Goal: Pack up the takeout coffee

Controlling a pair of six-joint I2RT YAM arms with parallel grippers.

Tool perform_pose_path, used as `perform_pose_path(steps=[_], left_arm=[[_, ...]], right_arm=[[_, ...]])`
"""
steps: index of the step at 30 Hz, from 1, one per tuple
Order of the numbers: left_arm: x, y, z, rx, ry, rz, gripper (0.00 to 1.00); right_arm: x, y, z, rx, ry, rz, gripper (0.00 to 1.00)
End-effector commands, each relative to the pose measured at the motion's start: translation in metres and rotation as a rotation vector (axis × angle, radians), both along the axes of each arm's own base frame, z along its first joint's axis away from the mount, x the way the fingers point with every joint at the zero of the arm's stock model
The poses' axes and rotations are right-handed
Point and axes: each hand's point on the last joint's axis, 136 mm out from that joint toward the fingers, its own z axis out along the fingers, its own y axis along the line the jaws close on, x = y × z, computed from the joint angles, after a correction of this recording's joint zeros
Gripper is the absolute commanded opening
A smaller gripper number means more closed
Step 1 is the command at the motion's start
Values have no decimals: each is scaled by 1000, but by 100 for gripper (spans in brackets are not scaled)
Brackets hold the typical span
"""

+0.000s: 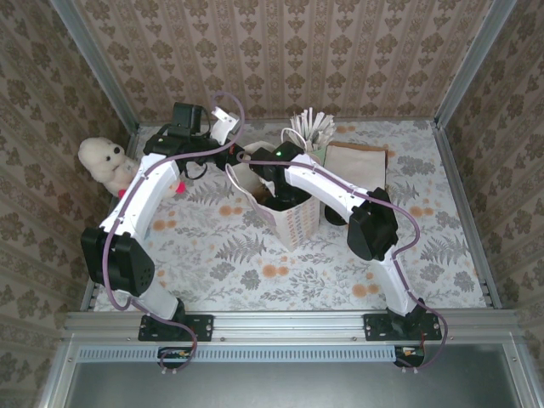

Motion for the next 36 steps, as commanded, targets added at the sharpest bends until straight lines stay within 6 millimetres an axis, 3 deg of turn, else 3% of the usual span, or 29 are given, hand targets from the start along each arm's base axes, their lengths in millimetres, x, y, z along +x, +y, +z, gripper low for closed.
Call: perform_pose_path(steps=[1, 19, 36], left_arm=[[-7, -7, 17, -41, 9, -31, 0], [-7, -12, 19, -51, 15, -44, 0], [-10, -11, 16, -41, 37, -28, 0]], right_arm=[[7, -6, -16, -37, 0, 2, 31], [2, -5, -31, -28, 34, 8, 31], [7, -3, -25, -21, 20, 30, 31]])
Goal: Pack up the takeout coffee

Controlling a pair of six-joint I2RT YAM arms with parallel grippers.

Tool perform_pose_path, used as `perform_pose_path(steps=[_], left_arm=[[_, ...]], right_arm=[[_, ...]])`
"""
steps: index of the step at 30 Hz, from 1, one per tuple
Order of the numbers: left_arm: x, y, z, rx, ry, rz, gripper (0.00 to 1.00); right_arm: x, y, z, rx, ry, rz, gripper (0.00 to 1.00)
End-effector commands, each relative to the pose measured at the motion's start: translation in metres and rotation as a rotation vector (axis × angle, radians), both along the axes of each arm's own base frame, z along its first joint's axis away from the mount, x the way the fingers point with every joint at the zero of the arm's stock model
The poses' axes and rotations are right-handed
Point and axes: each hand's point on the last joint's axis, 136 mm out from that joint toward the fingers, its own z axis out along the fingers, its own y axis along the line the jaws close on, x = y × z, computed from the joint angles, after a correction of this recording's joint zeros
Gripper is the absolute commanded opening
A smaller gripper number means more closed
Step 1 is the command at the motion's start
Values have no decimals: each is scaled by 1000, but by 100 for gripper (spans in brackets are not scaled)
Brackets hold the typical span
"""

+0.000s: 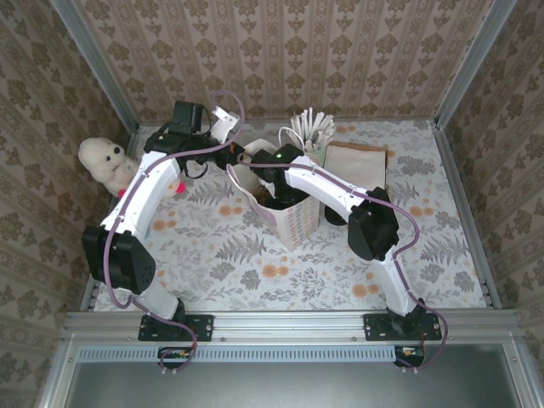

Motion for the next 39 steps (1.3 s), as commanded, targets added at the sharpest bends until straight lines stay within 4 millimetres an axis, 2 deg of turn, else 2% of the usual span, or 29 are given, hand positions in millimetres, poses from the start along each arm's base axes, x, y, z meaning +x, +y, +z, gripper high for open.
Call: perform_pose_path(steps=[1, 8, 23, 31, 39], left_arm=[[-9, -10, 17, -41, -5, -37, 0], [-9, -11, 15, -43, -1, -36, 0], [-8, -7, 13, -17, 1, -20, 0], [-10, -7, 10, -12, -4, -27, 0], [-9, -9, 9, -17, -7, -37, 0]], right_arm=[[4, -5, -16, -37, 25, 11, 31], [2, -8, -18, -55, 31, 10, 31], [-9, -12, -40, -71, 81, -2, 30], [-2, -5, -26, -42, 50, -8, 30], [-5, 3, -11, 19, 49, -12, 30]])
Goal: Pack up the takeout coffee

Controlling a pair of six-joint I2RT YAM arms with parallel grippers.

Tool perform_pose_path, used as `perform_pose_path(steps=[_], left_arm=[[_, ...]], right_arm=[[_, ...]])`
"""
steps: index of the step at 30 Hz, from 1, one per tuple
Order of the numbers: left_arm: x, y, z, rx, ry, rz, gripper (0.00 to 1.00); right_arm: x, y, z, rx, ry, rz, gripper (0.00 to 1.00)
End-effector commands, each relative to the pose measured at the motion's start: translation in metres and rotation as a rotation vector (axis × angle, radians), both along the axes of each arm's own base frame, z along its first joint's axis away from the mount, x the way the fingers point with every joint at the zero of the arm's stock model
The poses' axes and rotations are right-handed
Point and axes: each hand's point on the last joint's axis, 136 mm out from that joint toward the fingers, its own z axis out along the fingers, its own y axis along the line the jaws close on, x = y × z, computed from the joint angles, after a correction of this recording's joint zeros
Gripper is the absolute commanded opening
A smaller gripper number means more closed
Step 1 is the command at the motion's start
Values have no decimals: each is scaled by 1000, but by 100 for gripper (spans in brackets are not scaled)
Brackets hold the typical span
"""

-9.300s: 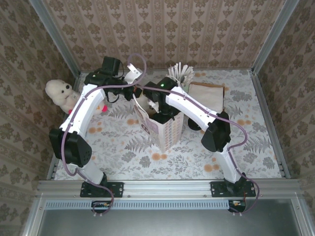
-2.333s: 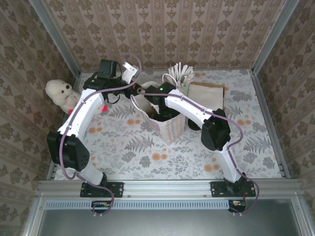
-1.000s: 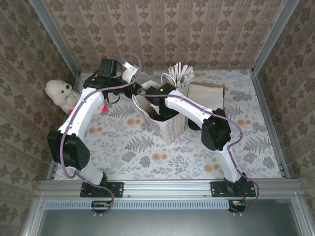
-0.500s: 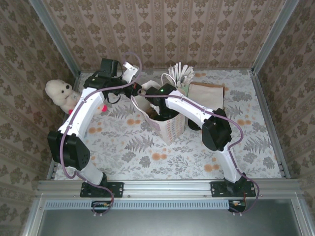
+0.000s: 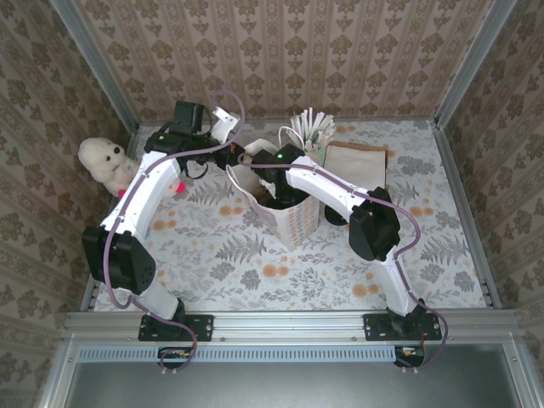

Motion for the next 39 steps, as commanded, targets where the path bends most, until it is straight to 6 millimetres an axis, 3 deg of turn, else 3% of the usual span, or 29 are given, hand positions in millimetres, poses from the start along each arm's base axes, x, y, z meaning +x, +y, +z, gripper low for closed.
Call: perform_pose_path(steps=[1, 9, 22, 39], left_arm=[[-7, -8, 10, -24, -13, -44, 0], [-6, -9, 11, -25, -9, -46, 0], [-8, -8, 11, -22, -7, -49, 0], [-7, -9, 11, -27, -5, -43, 0]], right_arm=[[-4, 2, -9, 9, 40, -22, 30], [-2, -5, -15, -24, 25, -27, 29], [-3, -7, -46, -46, 43, -20, 28], [-8, -14, -70, -74, 56, -20, 27]])
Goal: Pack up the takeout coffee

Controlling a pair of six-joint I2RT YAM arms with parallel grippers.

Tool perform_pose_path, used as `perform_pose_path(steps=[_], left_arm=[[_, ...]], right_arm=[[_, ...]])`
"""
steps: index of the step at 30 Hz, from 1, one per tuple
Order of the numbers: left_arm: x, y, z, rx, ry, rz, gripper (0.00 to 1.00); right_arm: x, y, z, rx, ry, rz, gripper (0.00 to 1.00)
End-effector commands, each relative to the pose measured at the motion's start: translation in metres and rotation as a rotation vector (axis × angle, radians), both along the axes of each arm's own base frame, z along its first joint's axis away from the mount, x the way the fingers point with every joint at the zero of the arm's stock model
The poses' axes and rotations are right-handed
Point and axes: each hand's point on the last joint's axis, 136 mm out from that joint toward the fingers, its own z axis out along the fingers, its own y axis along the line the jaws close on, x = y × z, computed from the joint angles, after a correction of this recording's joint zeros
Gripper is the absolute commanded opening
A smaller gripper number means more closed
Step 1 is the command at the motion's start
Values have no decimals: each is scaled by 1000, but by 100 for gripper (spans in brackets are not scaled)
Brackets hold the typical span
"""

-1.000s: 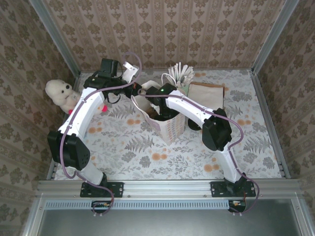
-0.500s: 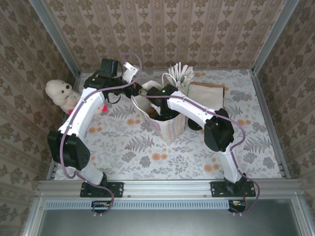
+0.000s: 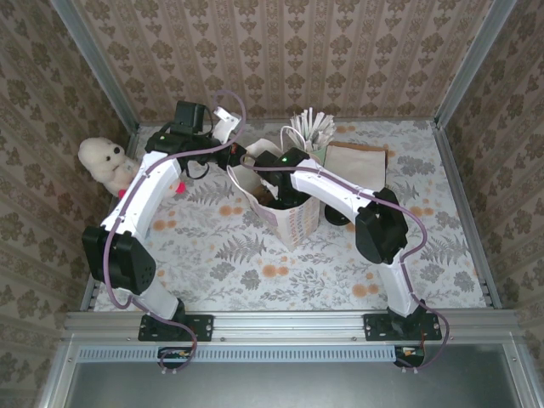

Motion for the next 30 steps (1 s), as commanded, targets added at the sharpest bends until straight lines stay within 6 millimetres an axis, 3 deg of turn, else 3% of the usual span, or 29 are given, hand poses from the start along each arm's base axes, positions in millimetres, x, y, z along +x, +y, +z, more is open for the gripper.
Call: perform_pose_path(steps=[1, 17, 30], left_arm=[[-4, -5, 10, -21, -4, -29, 0], [-3, -6, 8, -21, 1, -27, 0], [-1, -7, 8, -23, 3, -24, 0]], right_arm=[[-11, -14, -67, -108, 107, -17, 27], [-24, -18, -96, -129, 179, -18, 27], [-12, -8, -63, -82, 118, -10, 29]])
